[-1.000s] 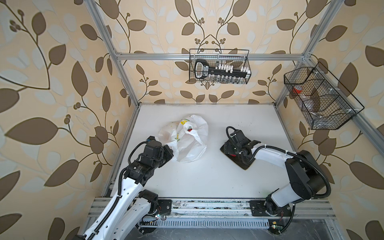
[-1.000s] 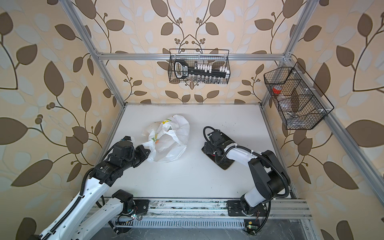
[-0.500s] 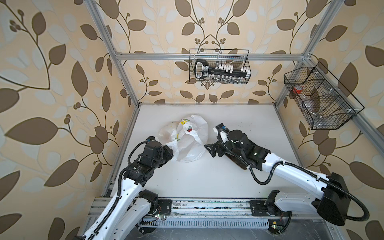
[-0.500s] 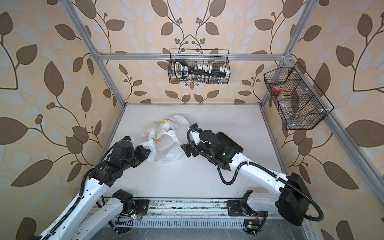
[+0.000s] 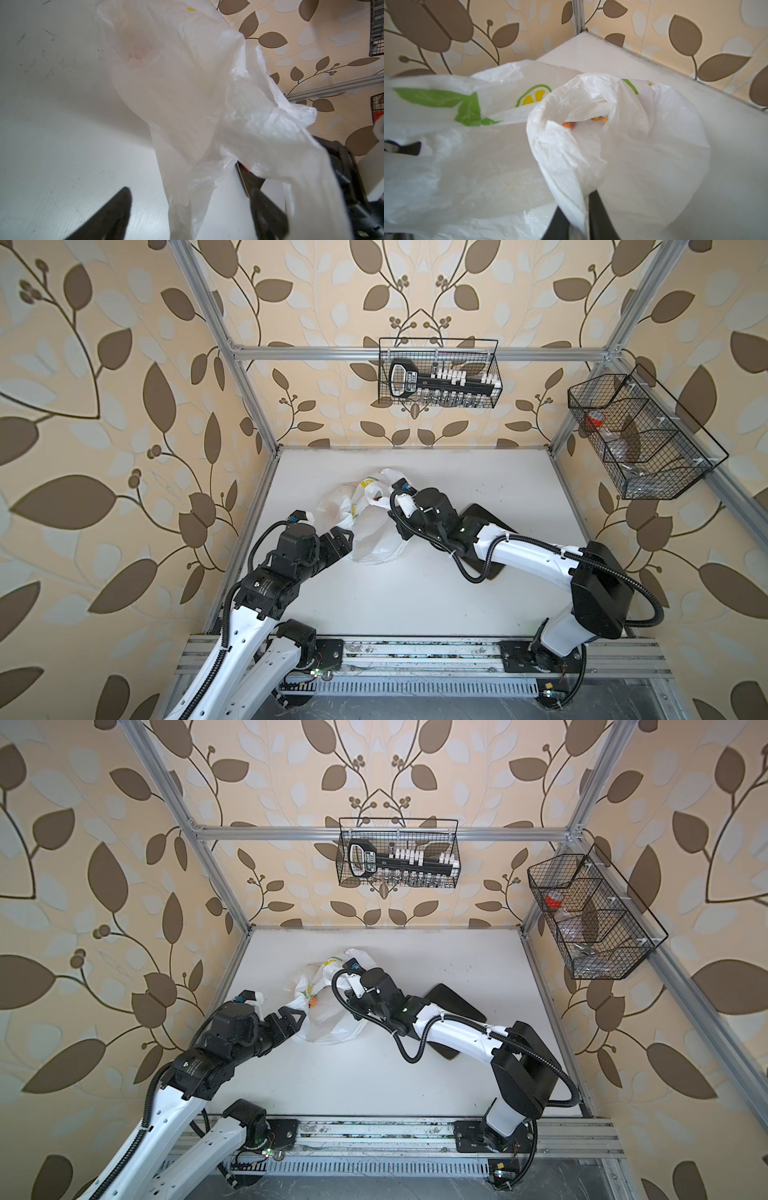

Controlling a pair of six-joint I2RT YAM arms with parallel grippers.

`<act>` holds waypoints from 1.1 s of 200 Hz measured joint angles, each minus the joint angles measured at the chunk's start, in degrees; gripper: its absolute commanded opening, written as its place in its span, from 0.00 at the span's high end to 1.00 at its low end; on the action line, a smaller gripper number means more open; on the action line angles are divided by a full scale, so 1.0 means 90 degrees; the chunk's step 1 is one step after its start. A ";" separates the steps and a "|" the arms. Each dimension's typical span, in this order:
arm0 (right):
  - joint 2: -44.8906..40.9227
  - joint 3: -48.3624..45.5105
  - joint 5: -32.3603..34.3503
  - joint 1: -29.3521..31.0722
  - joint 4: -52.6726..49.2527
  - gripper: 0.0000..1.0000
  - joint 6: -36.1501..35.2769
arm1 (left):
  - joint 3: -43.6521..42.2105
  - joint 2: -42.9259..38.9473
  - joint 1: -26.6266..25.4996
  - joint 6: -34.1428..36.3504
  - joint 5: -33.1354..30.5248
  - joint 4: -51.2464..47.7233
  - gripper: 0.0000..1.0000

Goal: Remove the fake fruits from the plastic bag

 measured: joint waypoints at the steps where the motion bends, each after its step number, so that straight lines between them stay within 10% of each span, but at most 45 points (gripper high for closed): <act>1: 0.0000 0.0012 -0.0022 0.0000 0.0005 0.94 0.0015 | 0.0012 0.0000 0.0000 0.0024 0.0000 -0.0015 0.01; 106: -0.0002 0.0177 -0.0510 -0.0058 0.0097 0.95 0.0466 | 0.1542 0.2344 0.0000 0.2239 -0.0359 -0.1086 0.08; 192: -0.0289 0.0177 -0.0452 -0.0918 0.0007 0.96 0.1175 | 0.1870 0.2771 0.0002 0.3157 -0.0520 -0.1294 0.90; 220: -0.0321 0.0175 -0.0078 -0.1273 -0.0083 0.92 0.1321 | 0.1902 0.2708 0.0000 0.2946 -0.0209 -0.1120 1.00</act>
